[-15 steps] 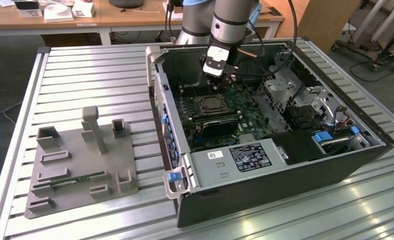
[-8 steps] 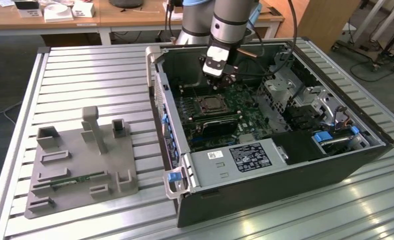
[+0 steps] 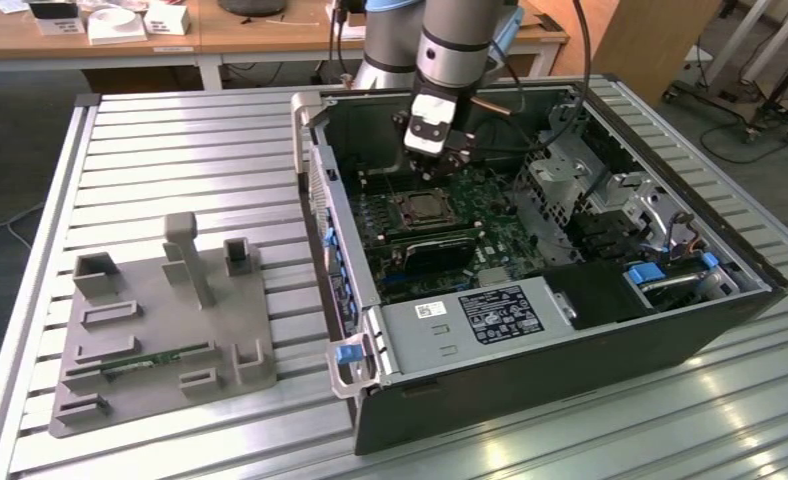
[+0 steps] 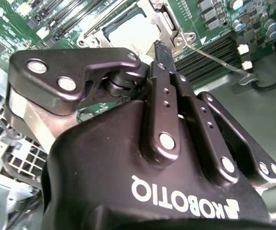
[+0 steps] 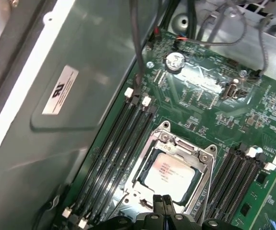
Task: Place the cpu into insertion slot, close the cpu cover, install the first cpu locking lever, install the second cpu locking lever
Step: 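Install the first cpu locking lever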
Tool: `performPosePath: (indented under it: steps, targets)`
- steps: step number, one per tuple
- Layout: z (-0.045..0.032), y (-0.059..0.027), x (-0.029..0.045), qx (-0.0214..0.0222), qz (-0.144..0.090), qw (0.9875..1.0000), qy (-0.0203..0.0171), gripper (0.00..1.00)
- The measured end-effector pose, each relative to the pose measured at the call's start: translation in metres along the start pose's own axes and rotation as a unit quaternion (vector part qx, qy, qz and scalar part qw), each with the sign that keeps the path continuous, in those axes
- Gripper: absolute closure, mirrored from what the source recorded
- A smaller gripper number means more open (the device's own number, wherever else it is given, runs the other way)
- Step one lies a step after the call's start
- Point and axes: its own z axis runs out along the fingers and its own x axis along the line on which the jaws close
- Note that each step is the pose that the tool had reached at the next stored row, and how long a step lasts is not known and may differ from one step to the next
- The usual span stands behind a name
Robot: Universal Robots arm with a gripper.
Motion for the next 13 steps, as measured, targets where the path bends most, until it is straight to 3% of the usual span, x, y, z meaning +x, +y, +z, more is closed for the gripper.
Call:
performPosePath:
  steps: [3,13]
  targets:
    - [0.0001,-0.0012,0.0007,0.0005,-0.014,0.9999,0.0004,0.89]
    - [-0.0082,-0.0026,0.0022,0.0009,-0.025,0.9997,0.0006,0.89]
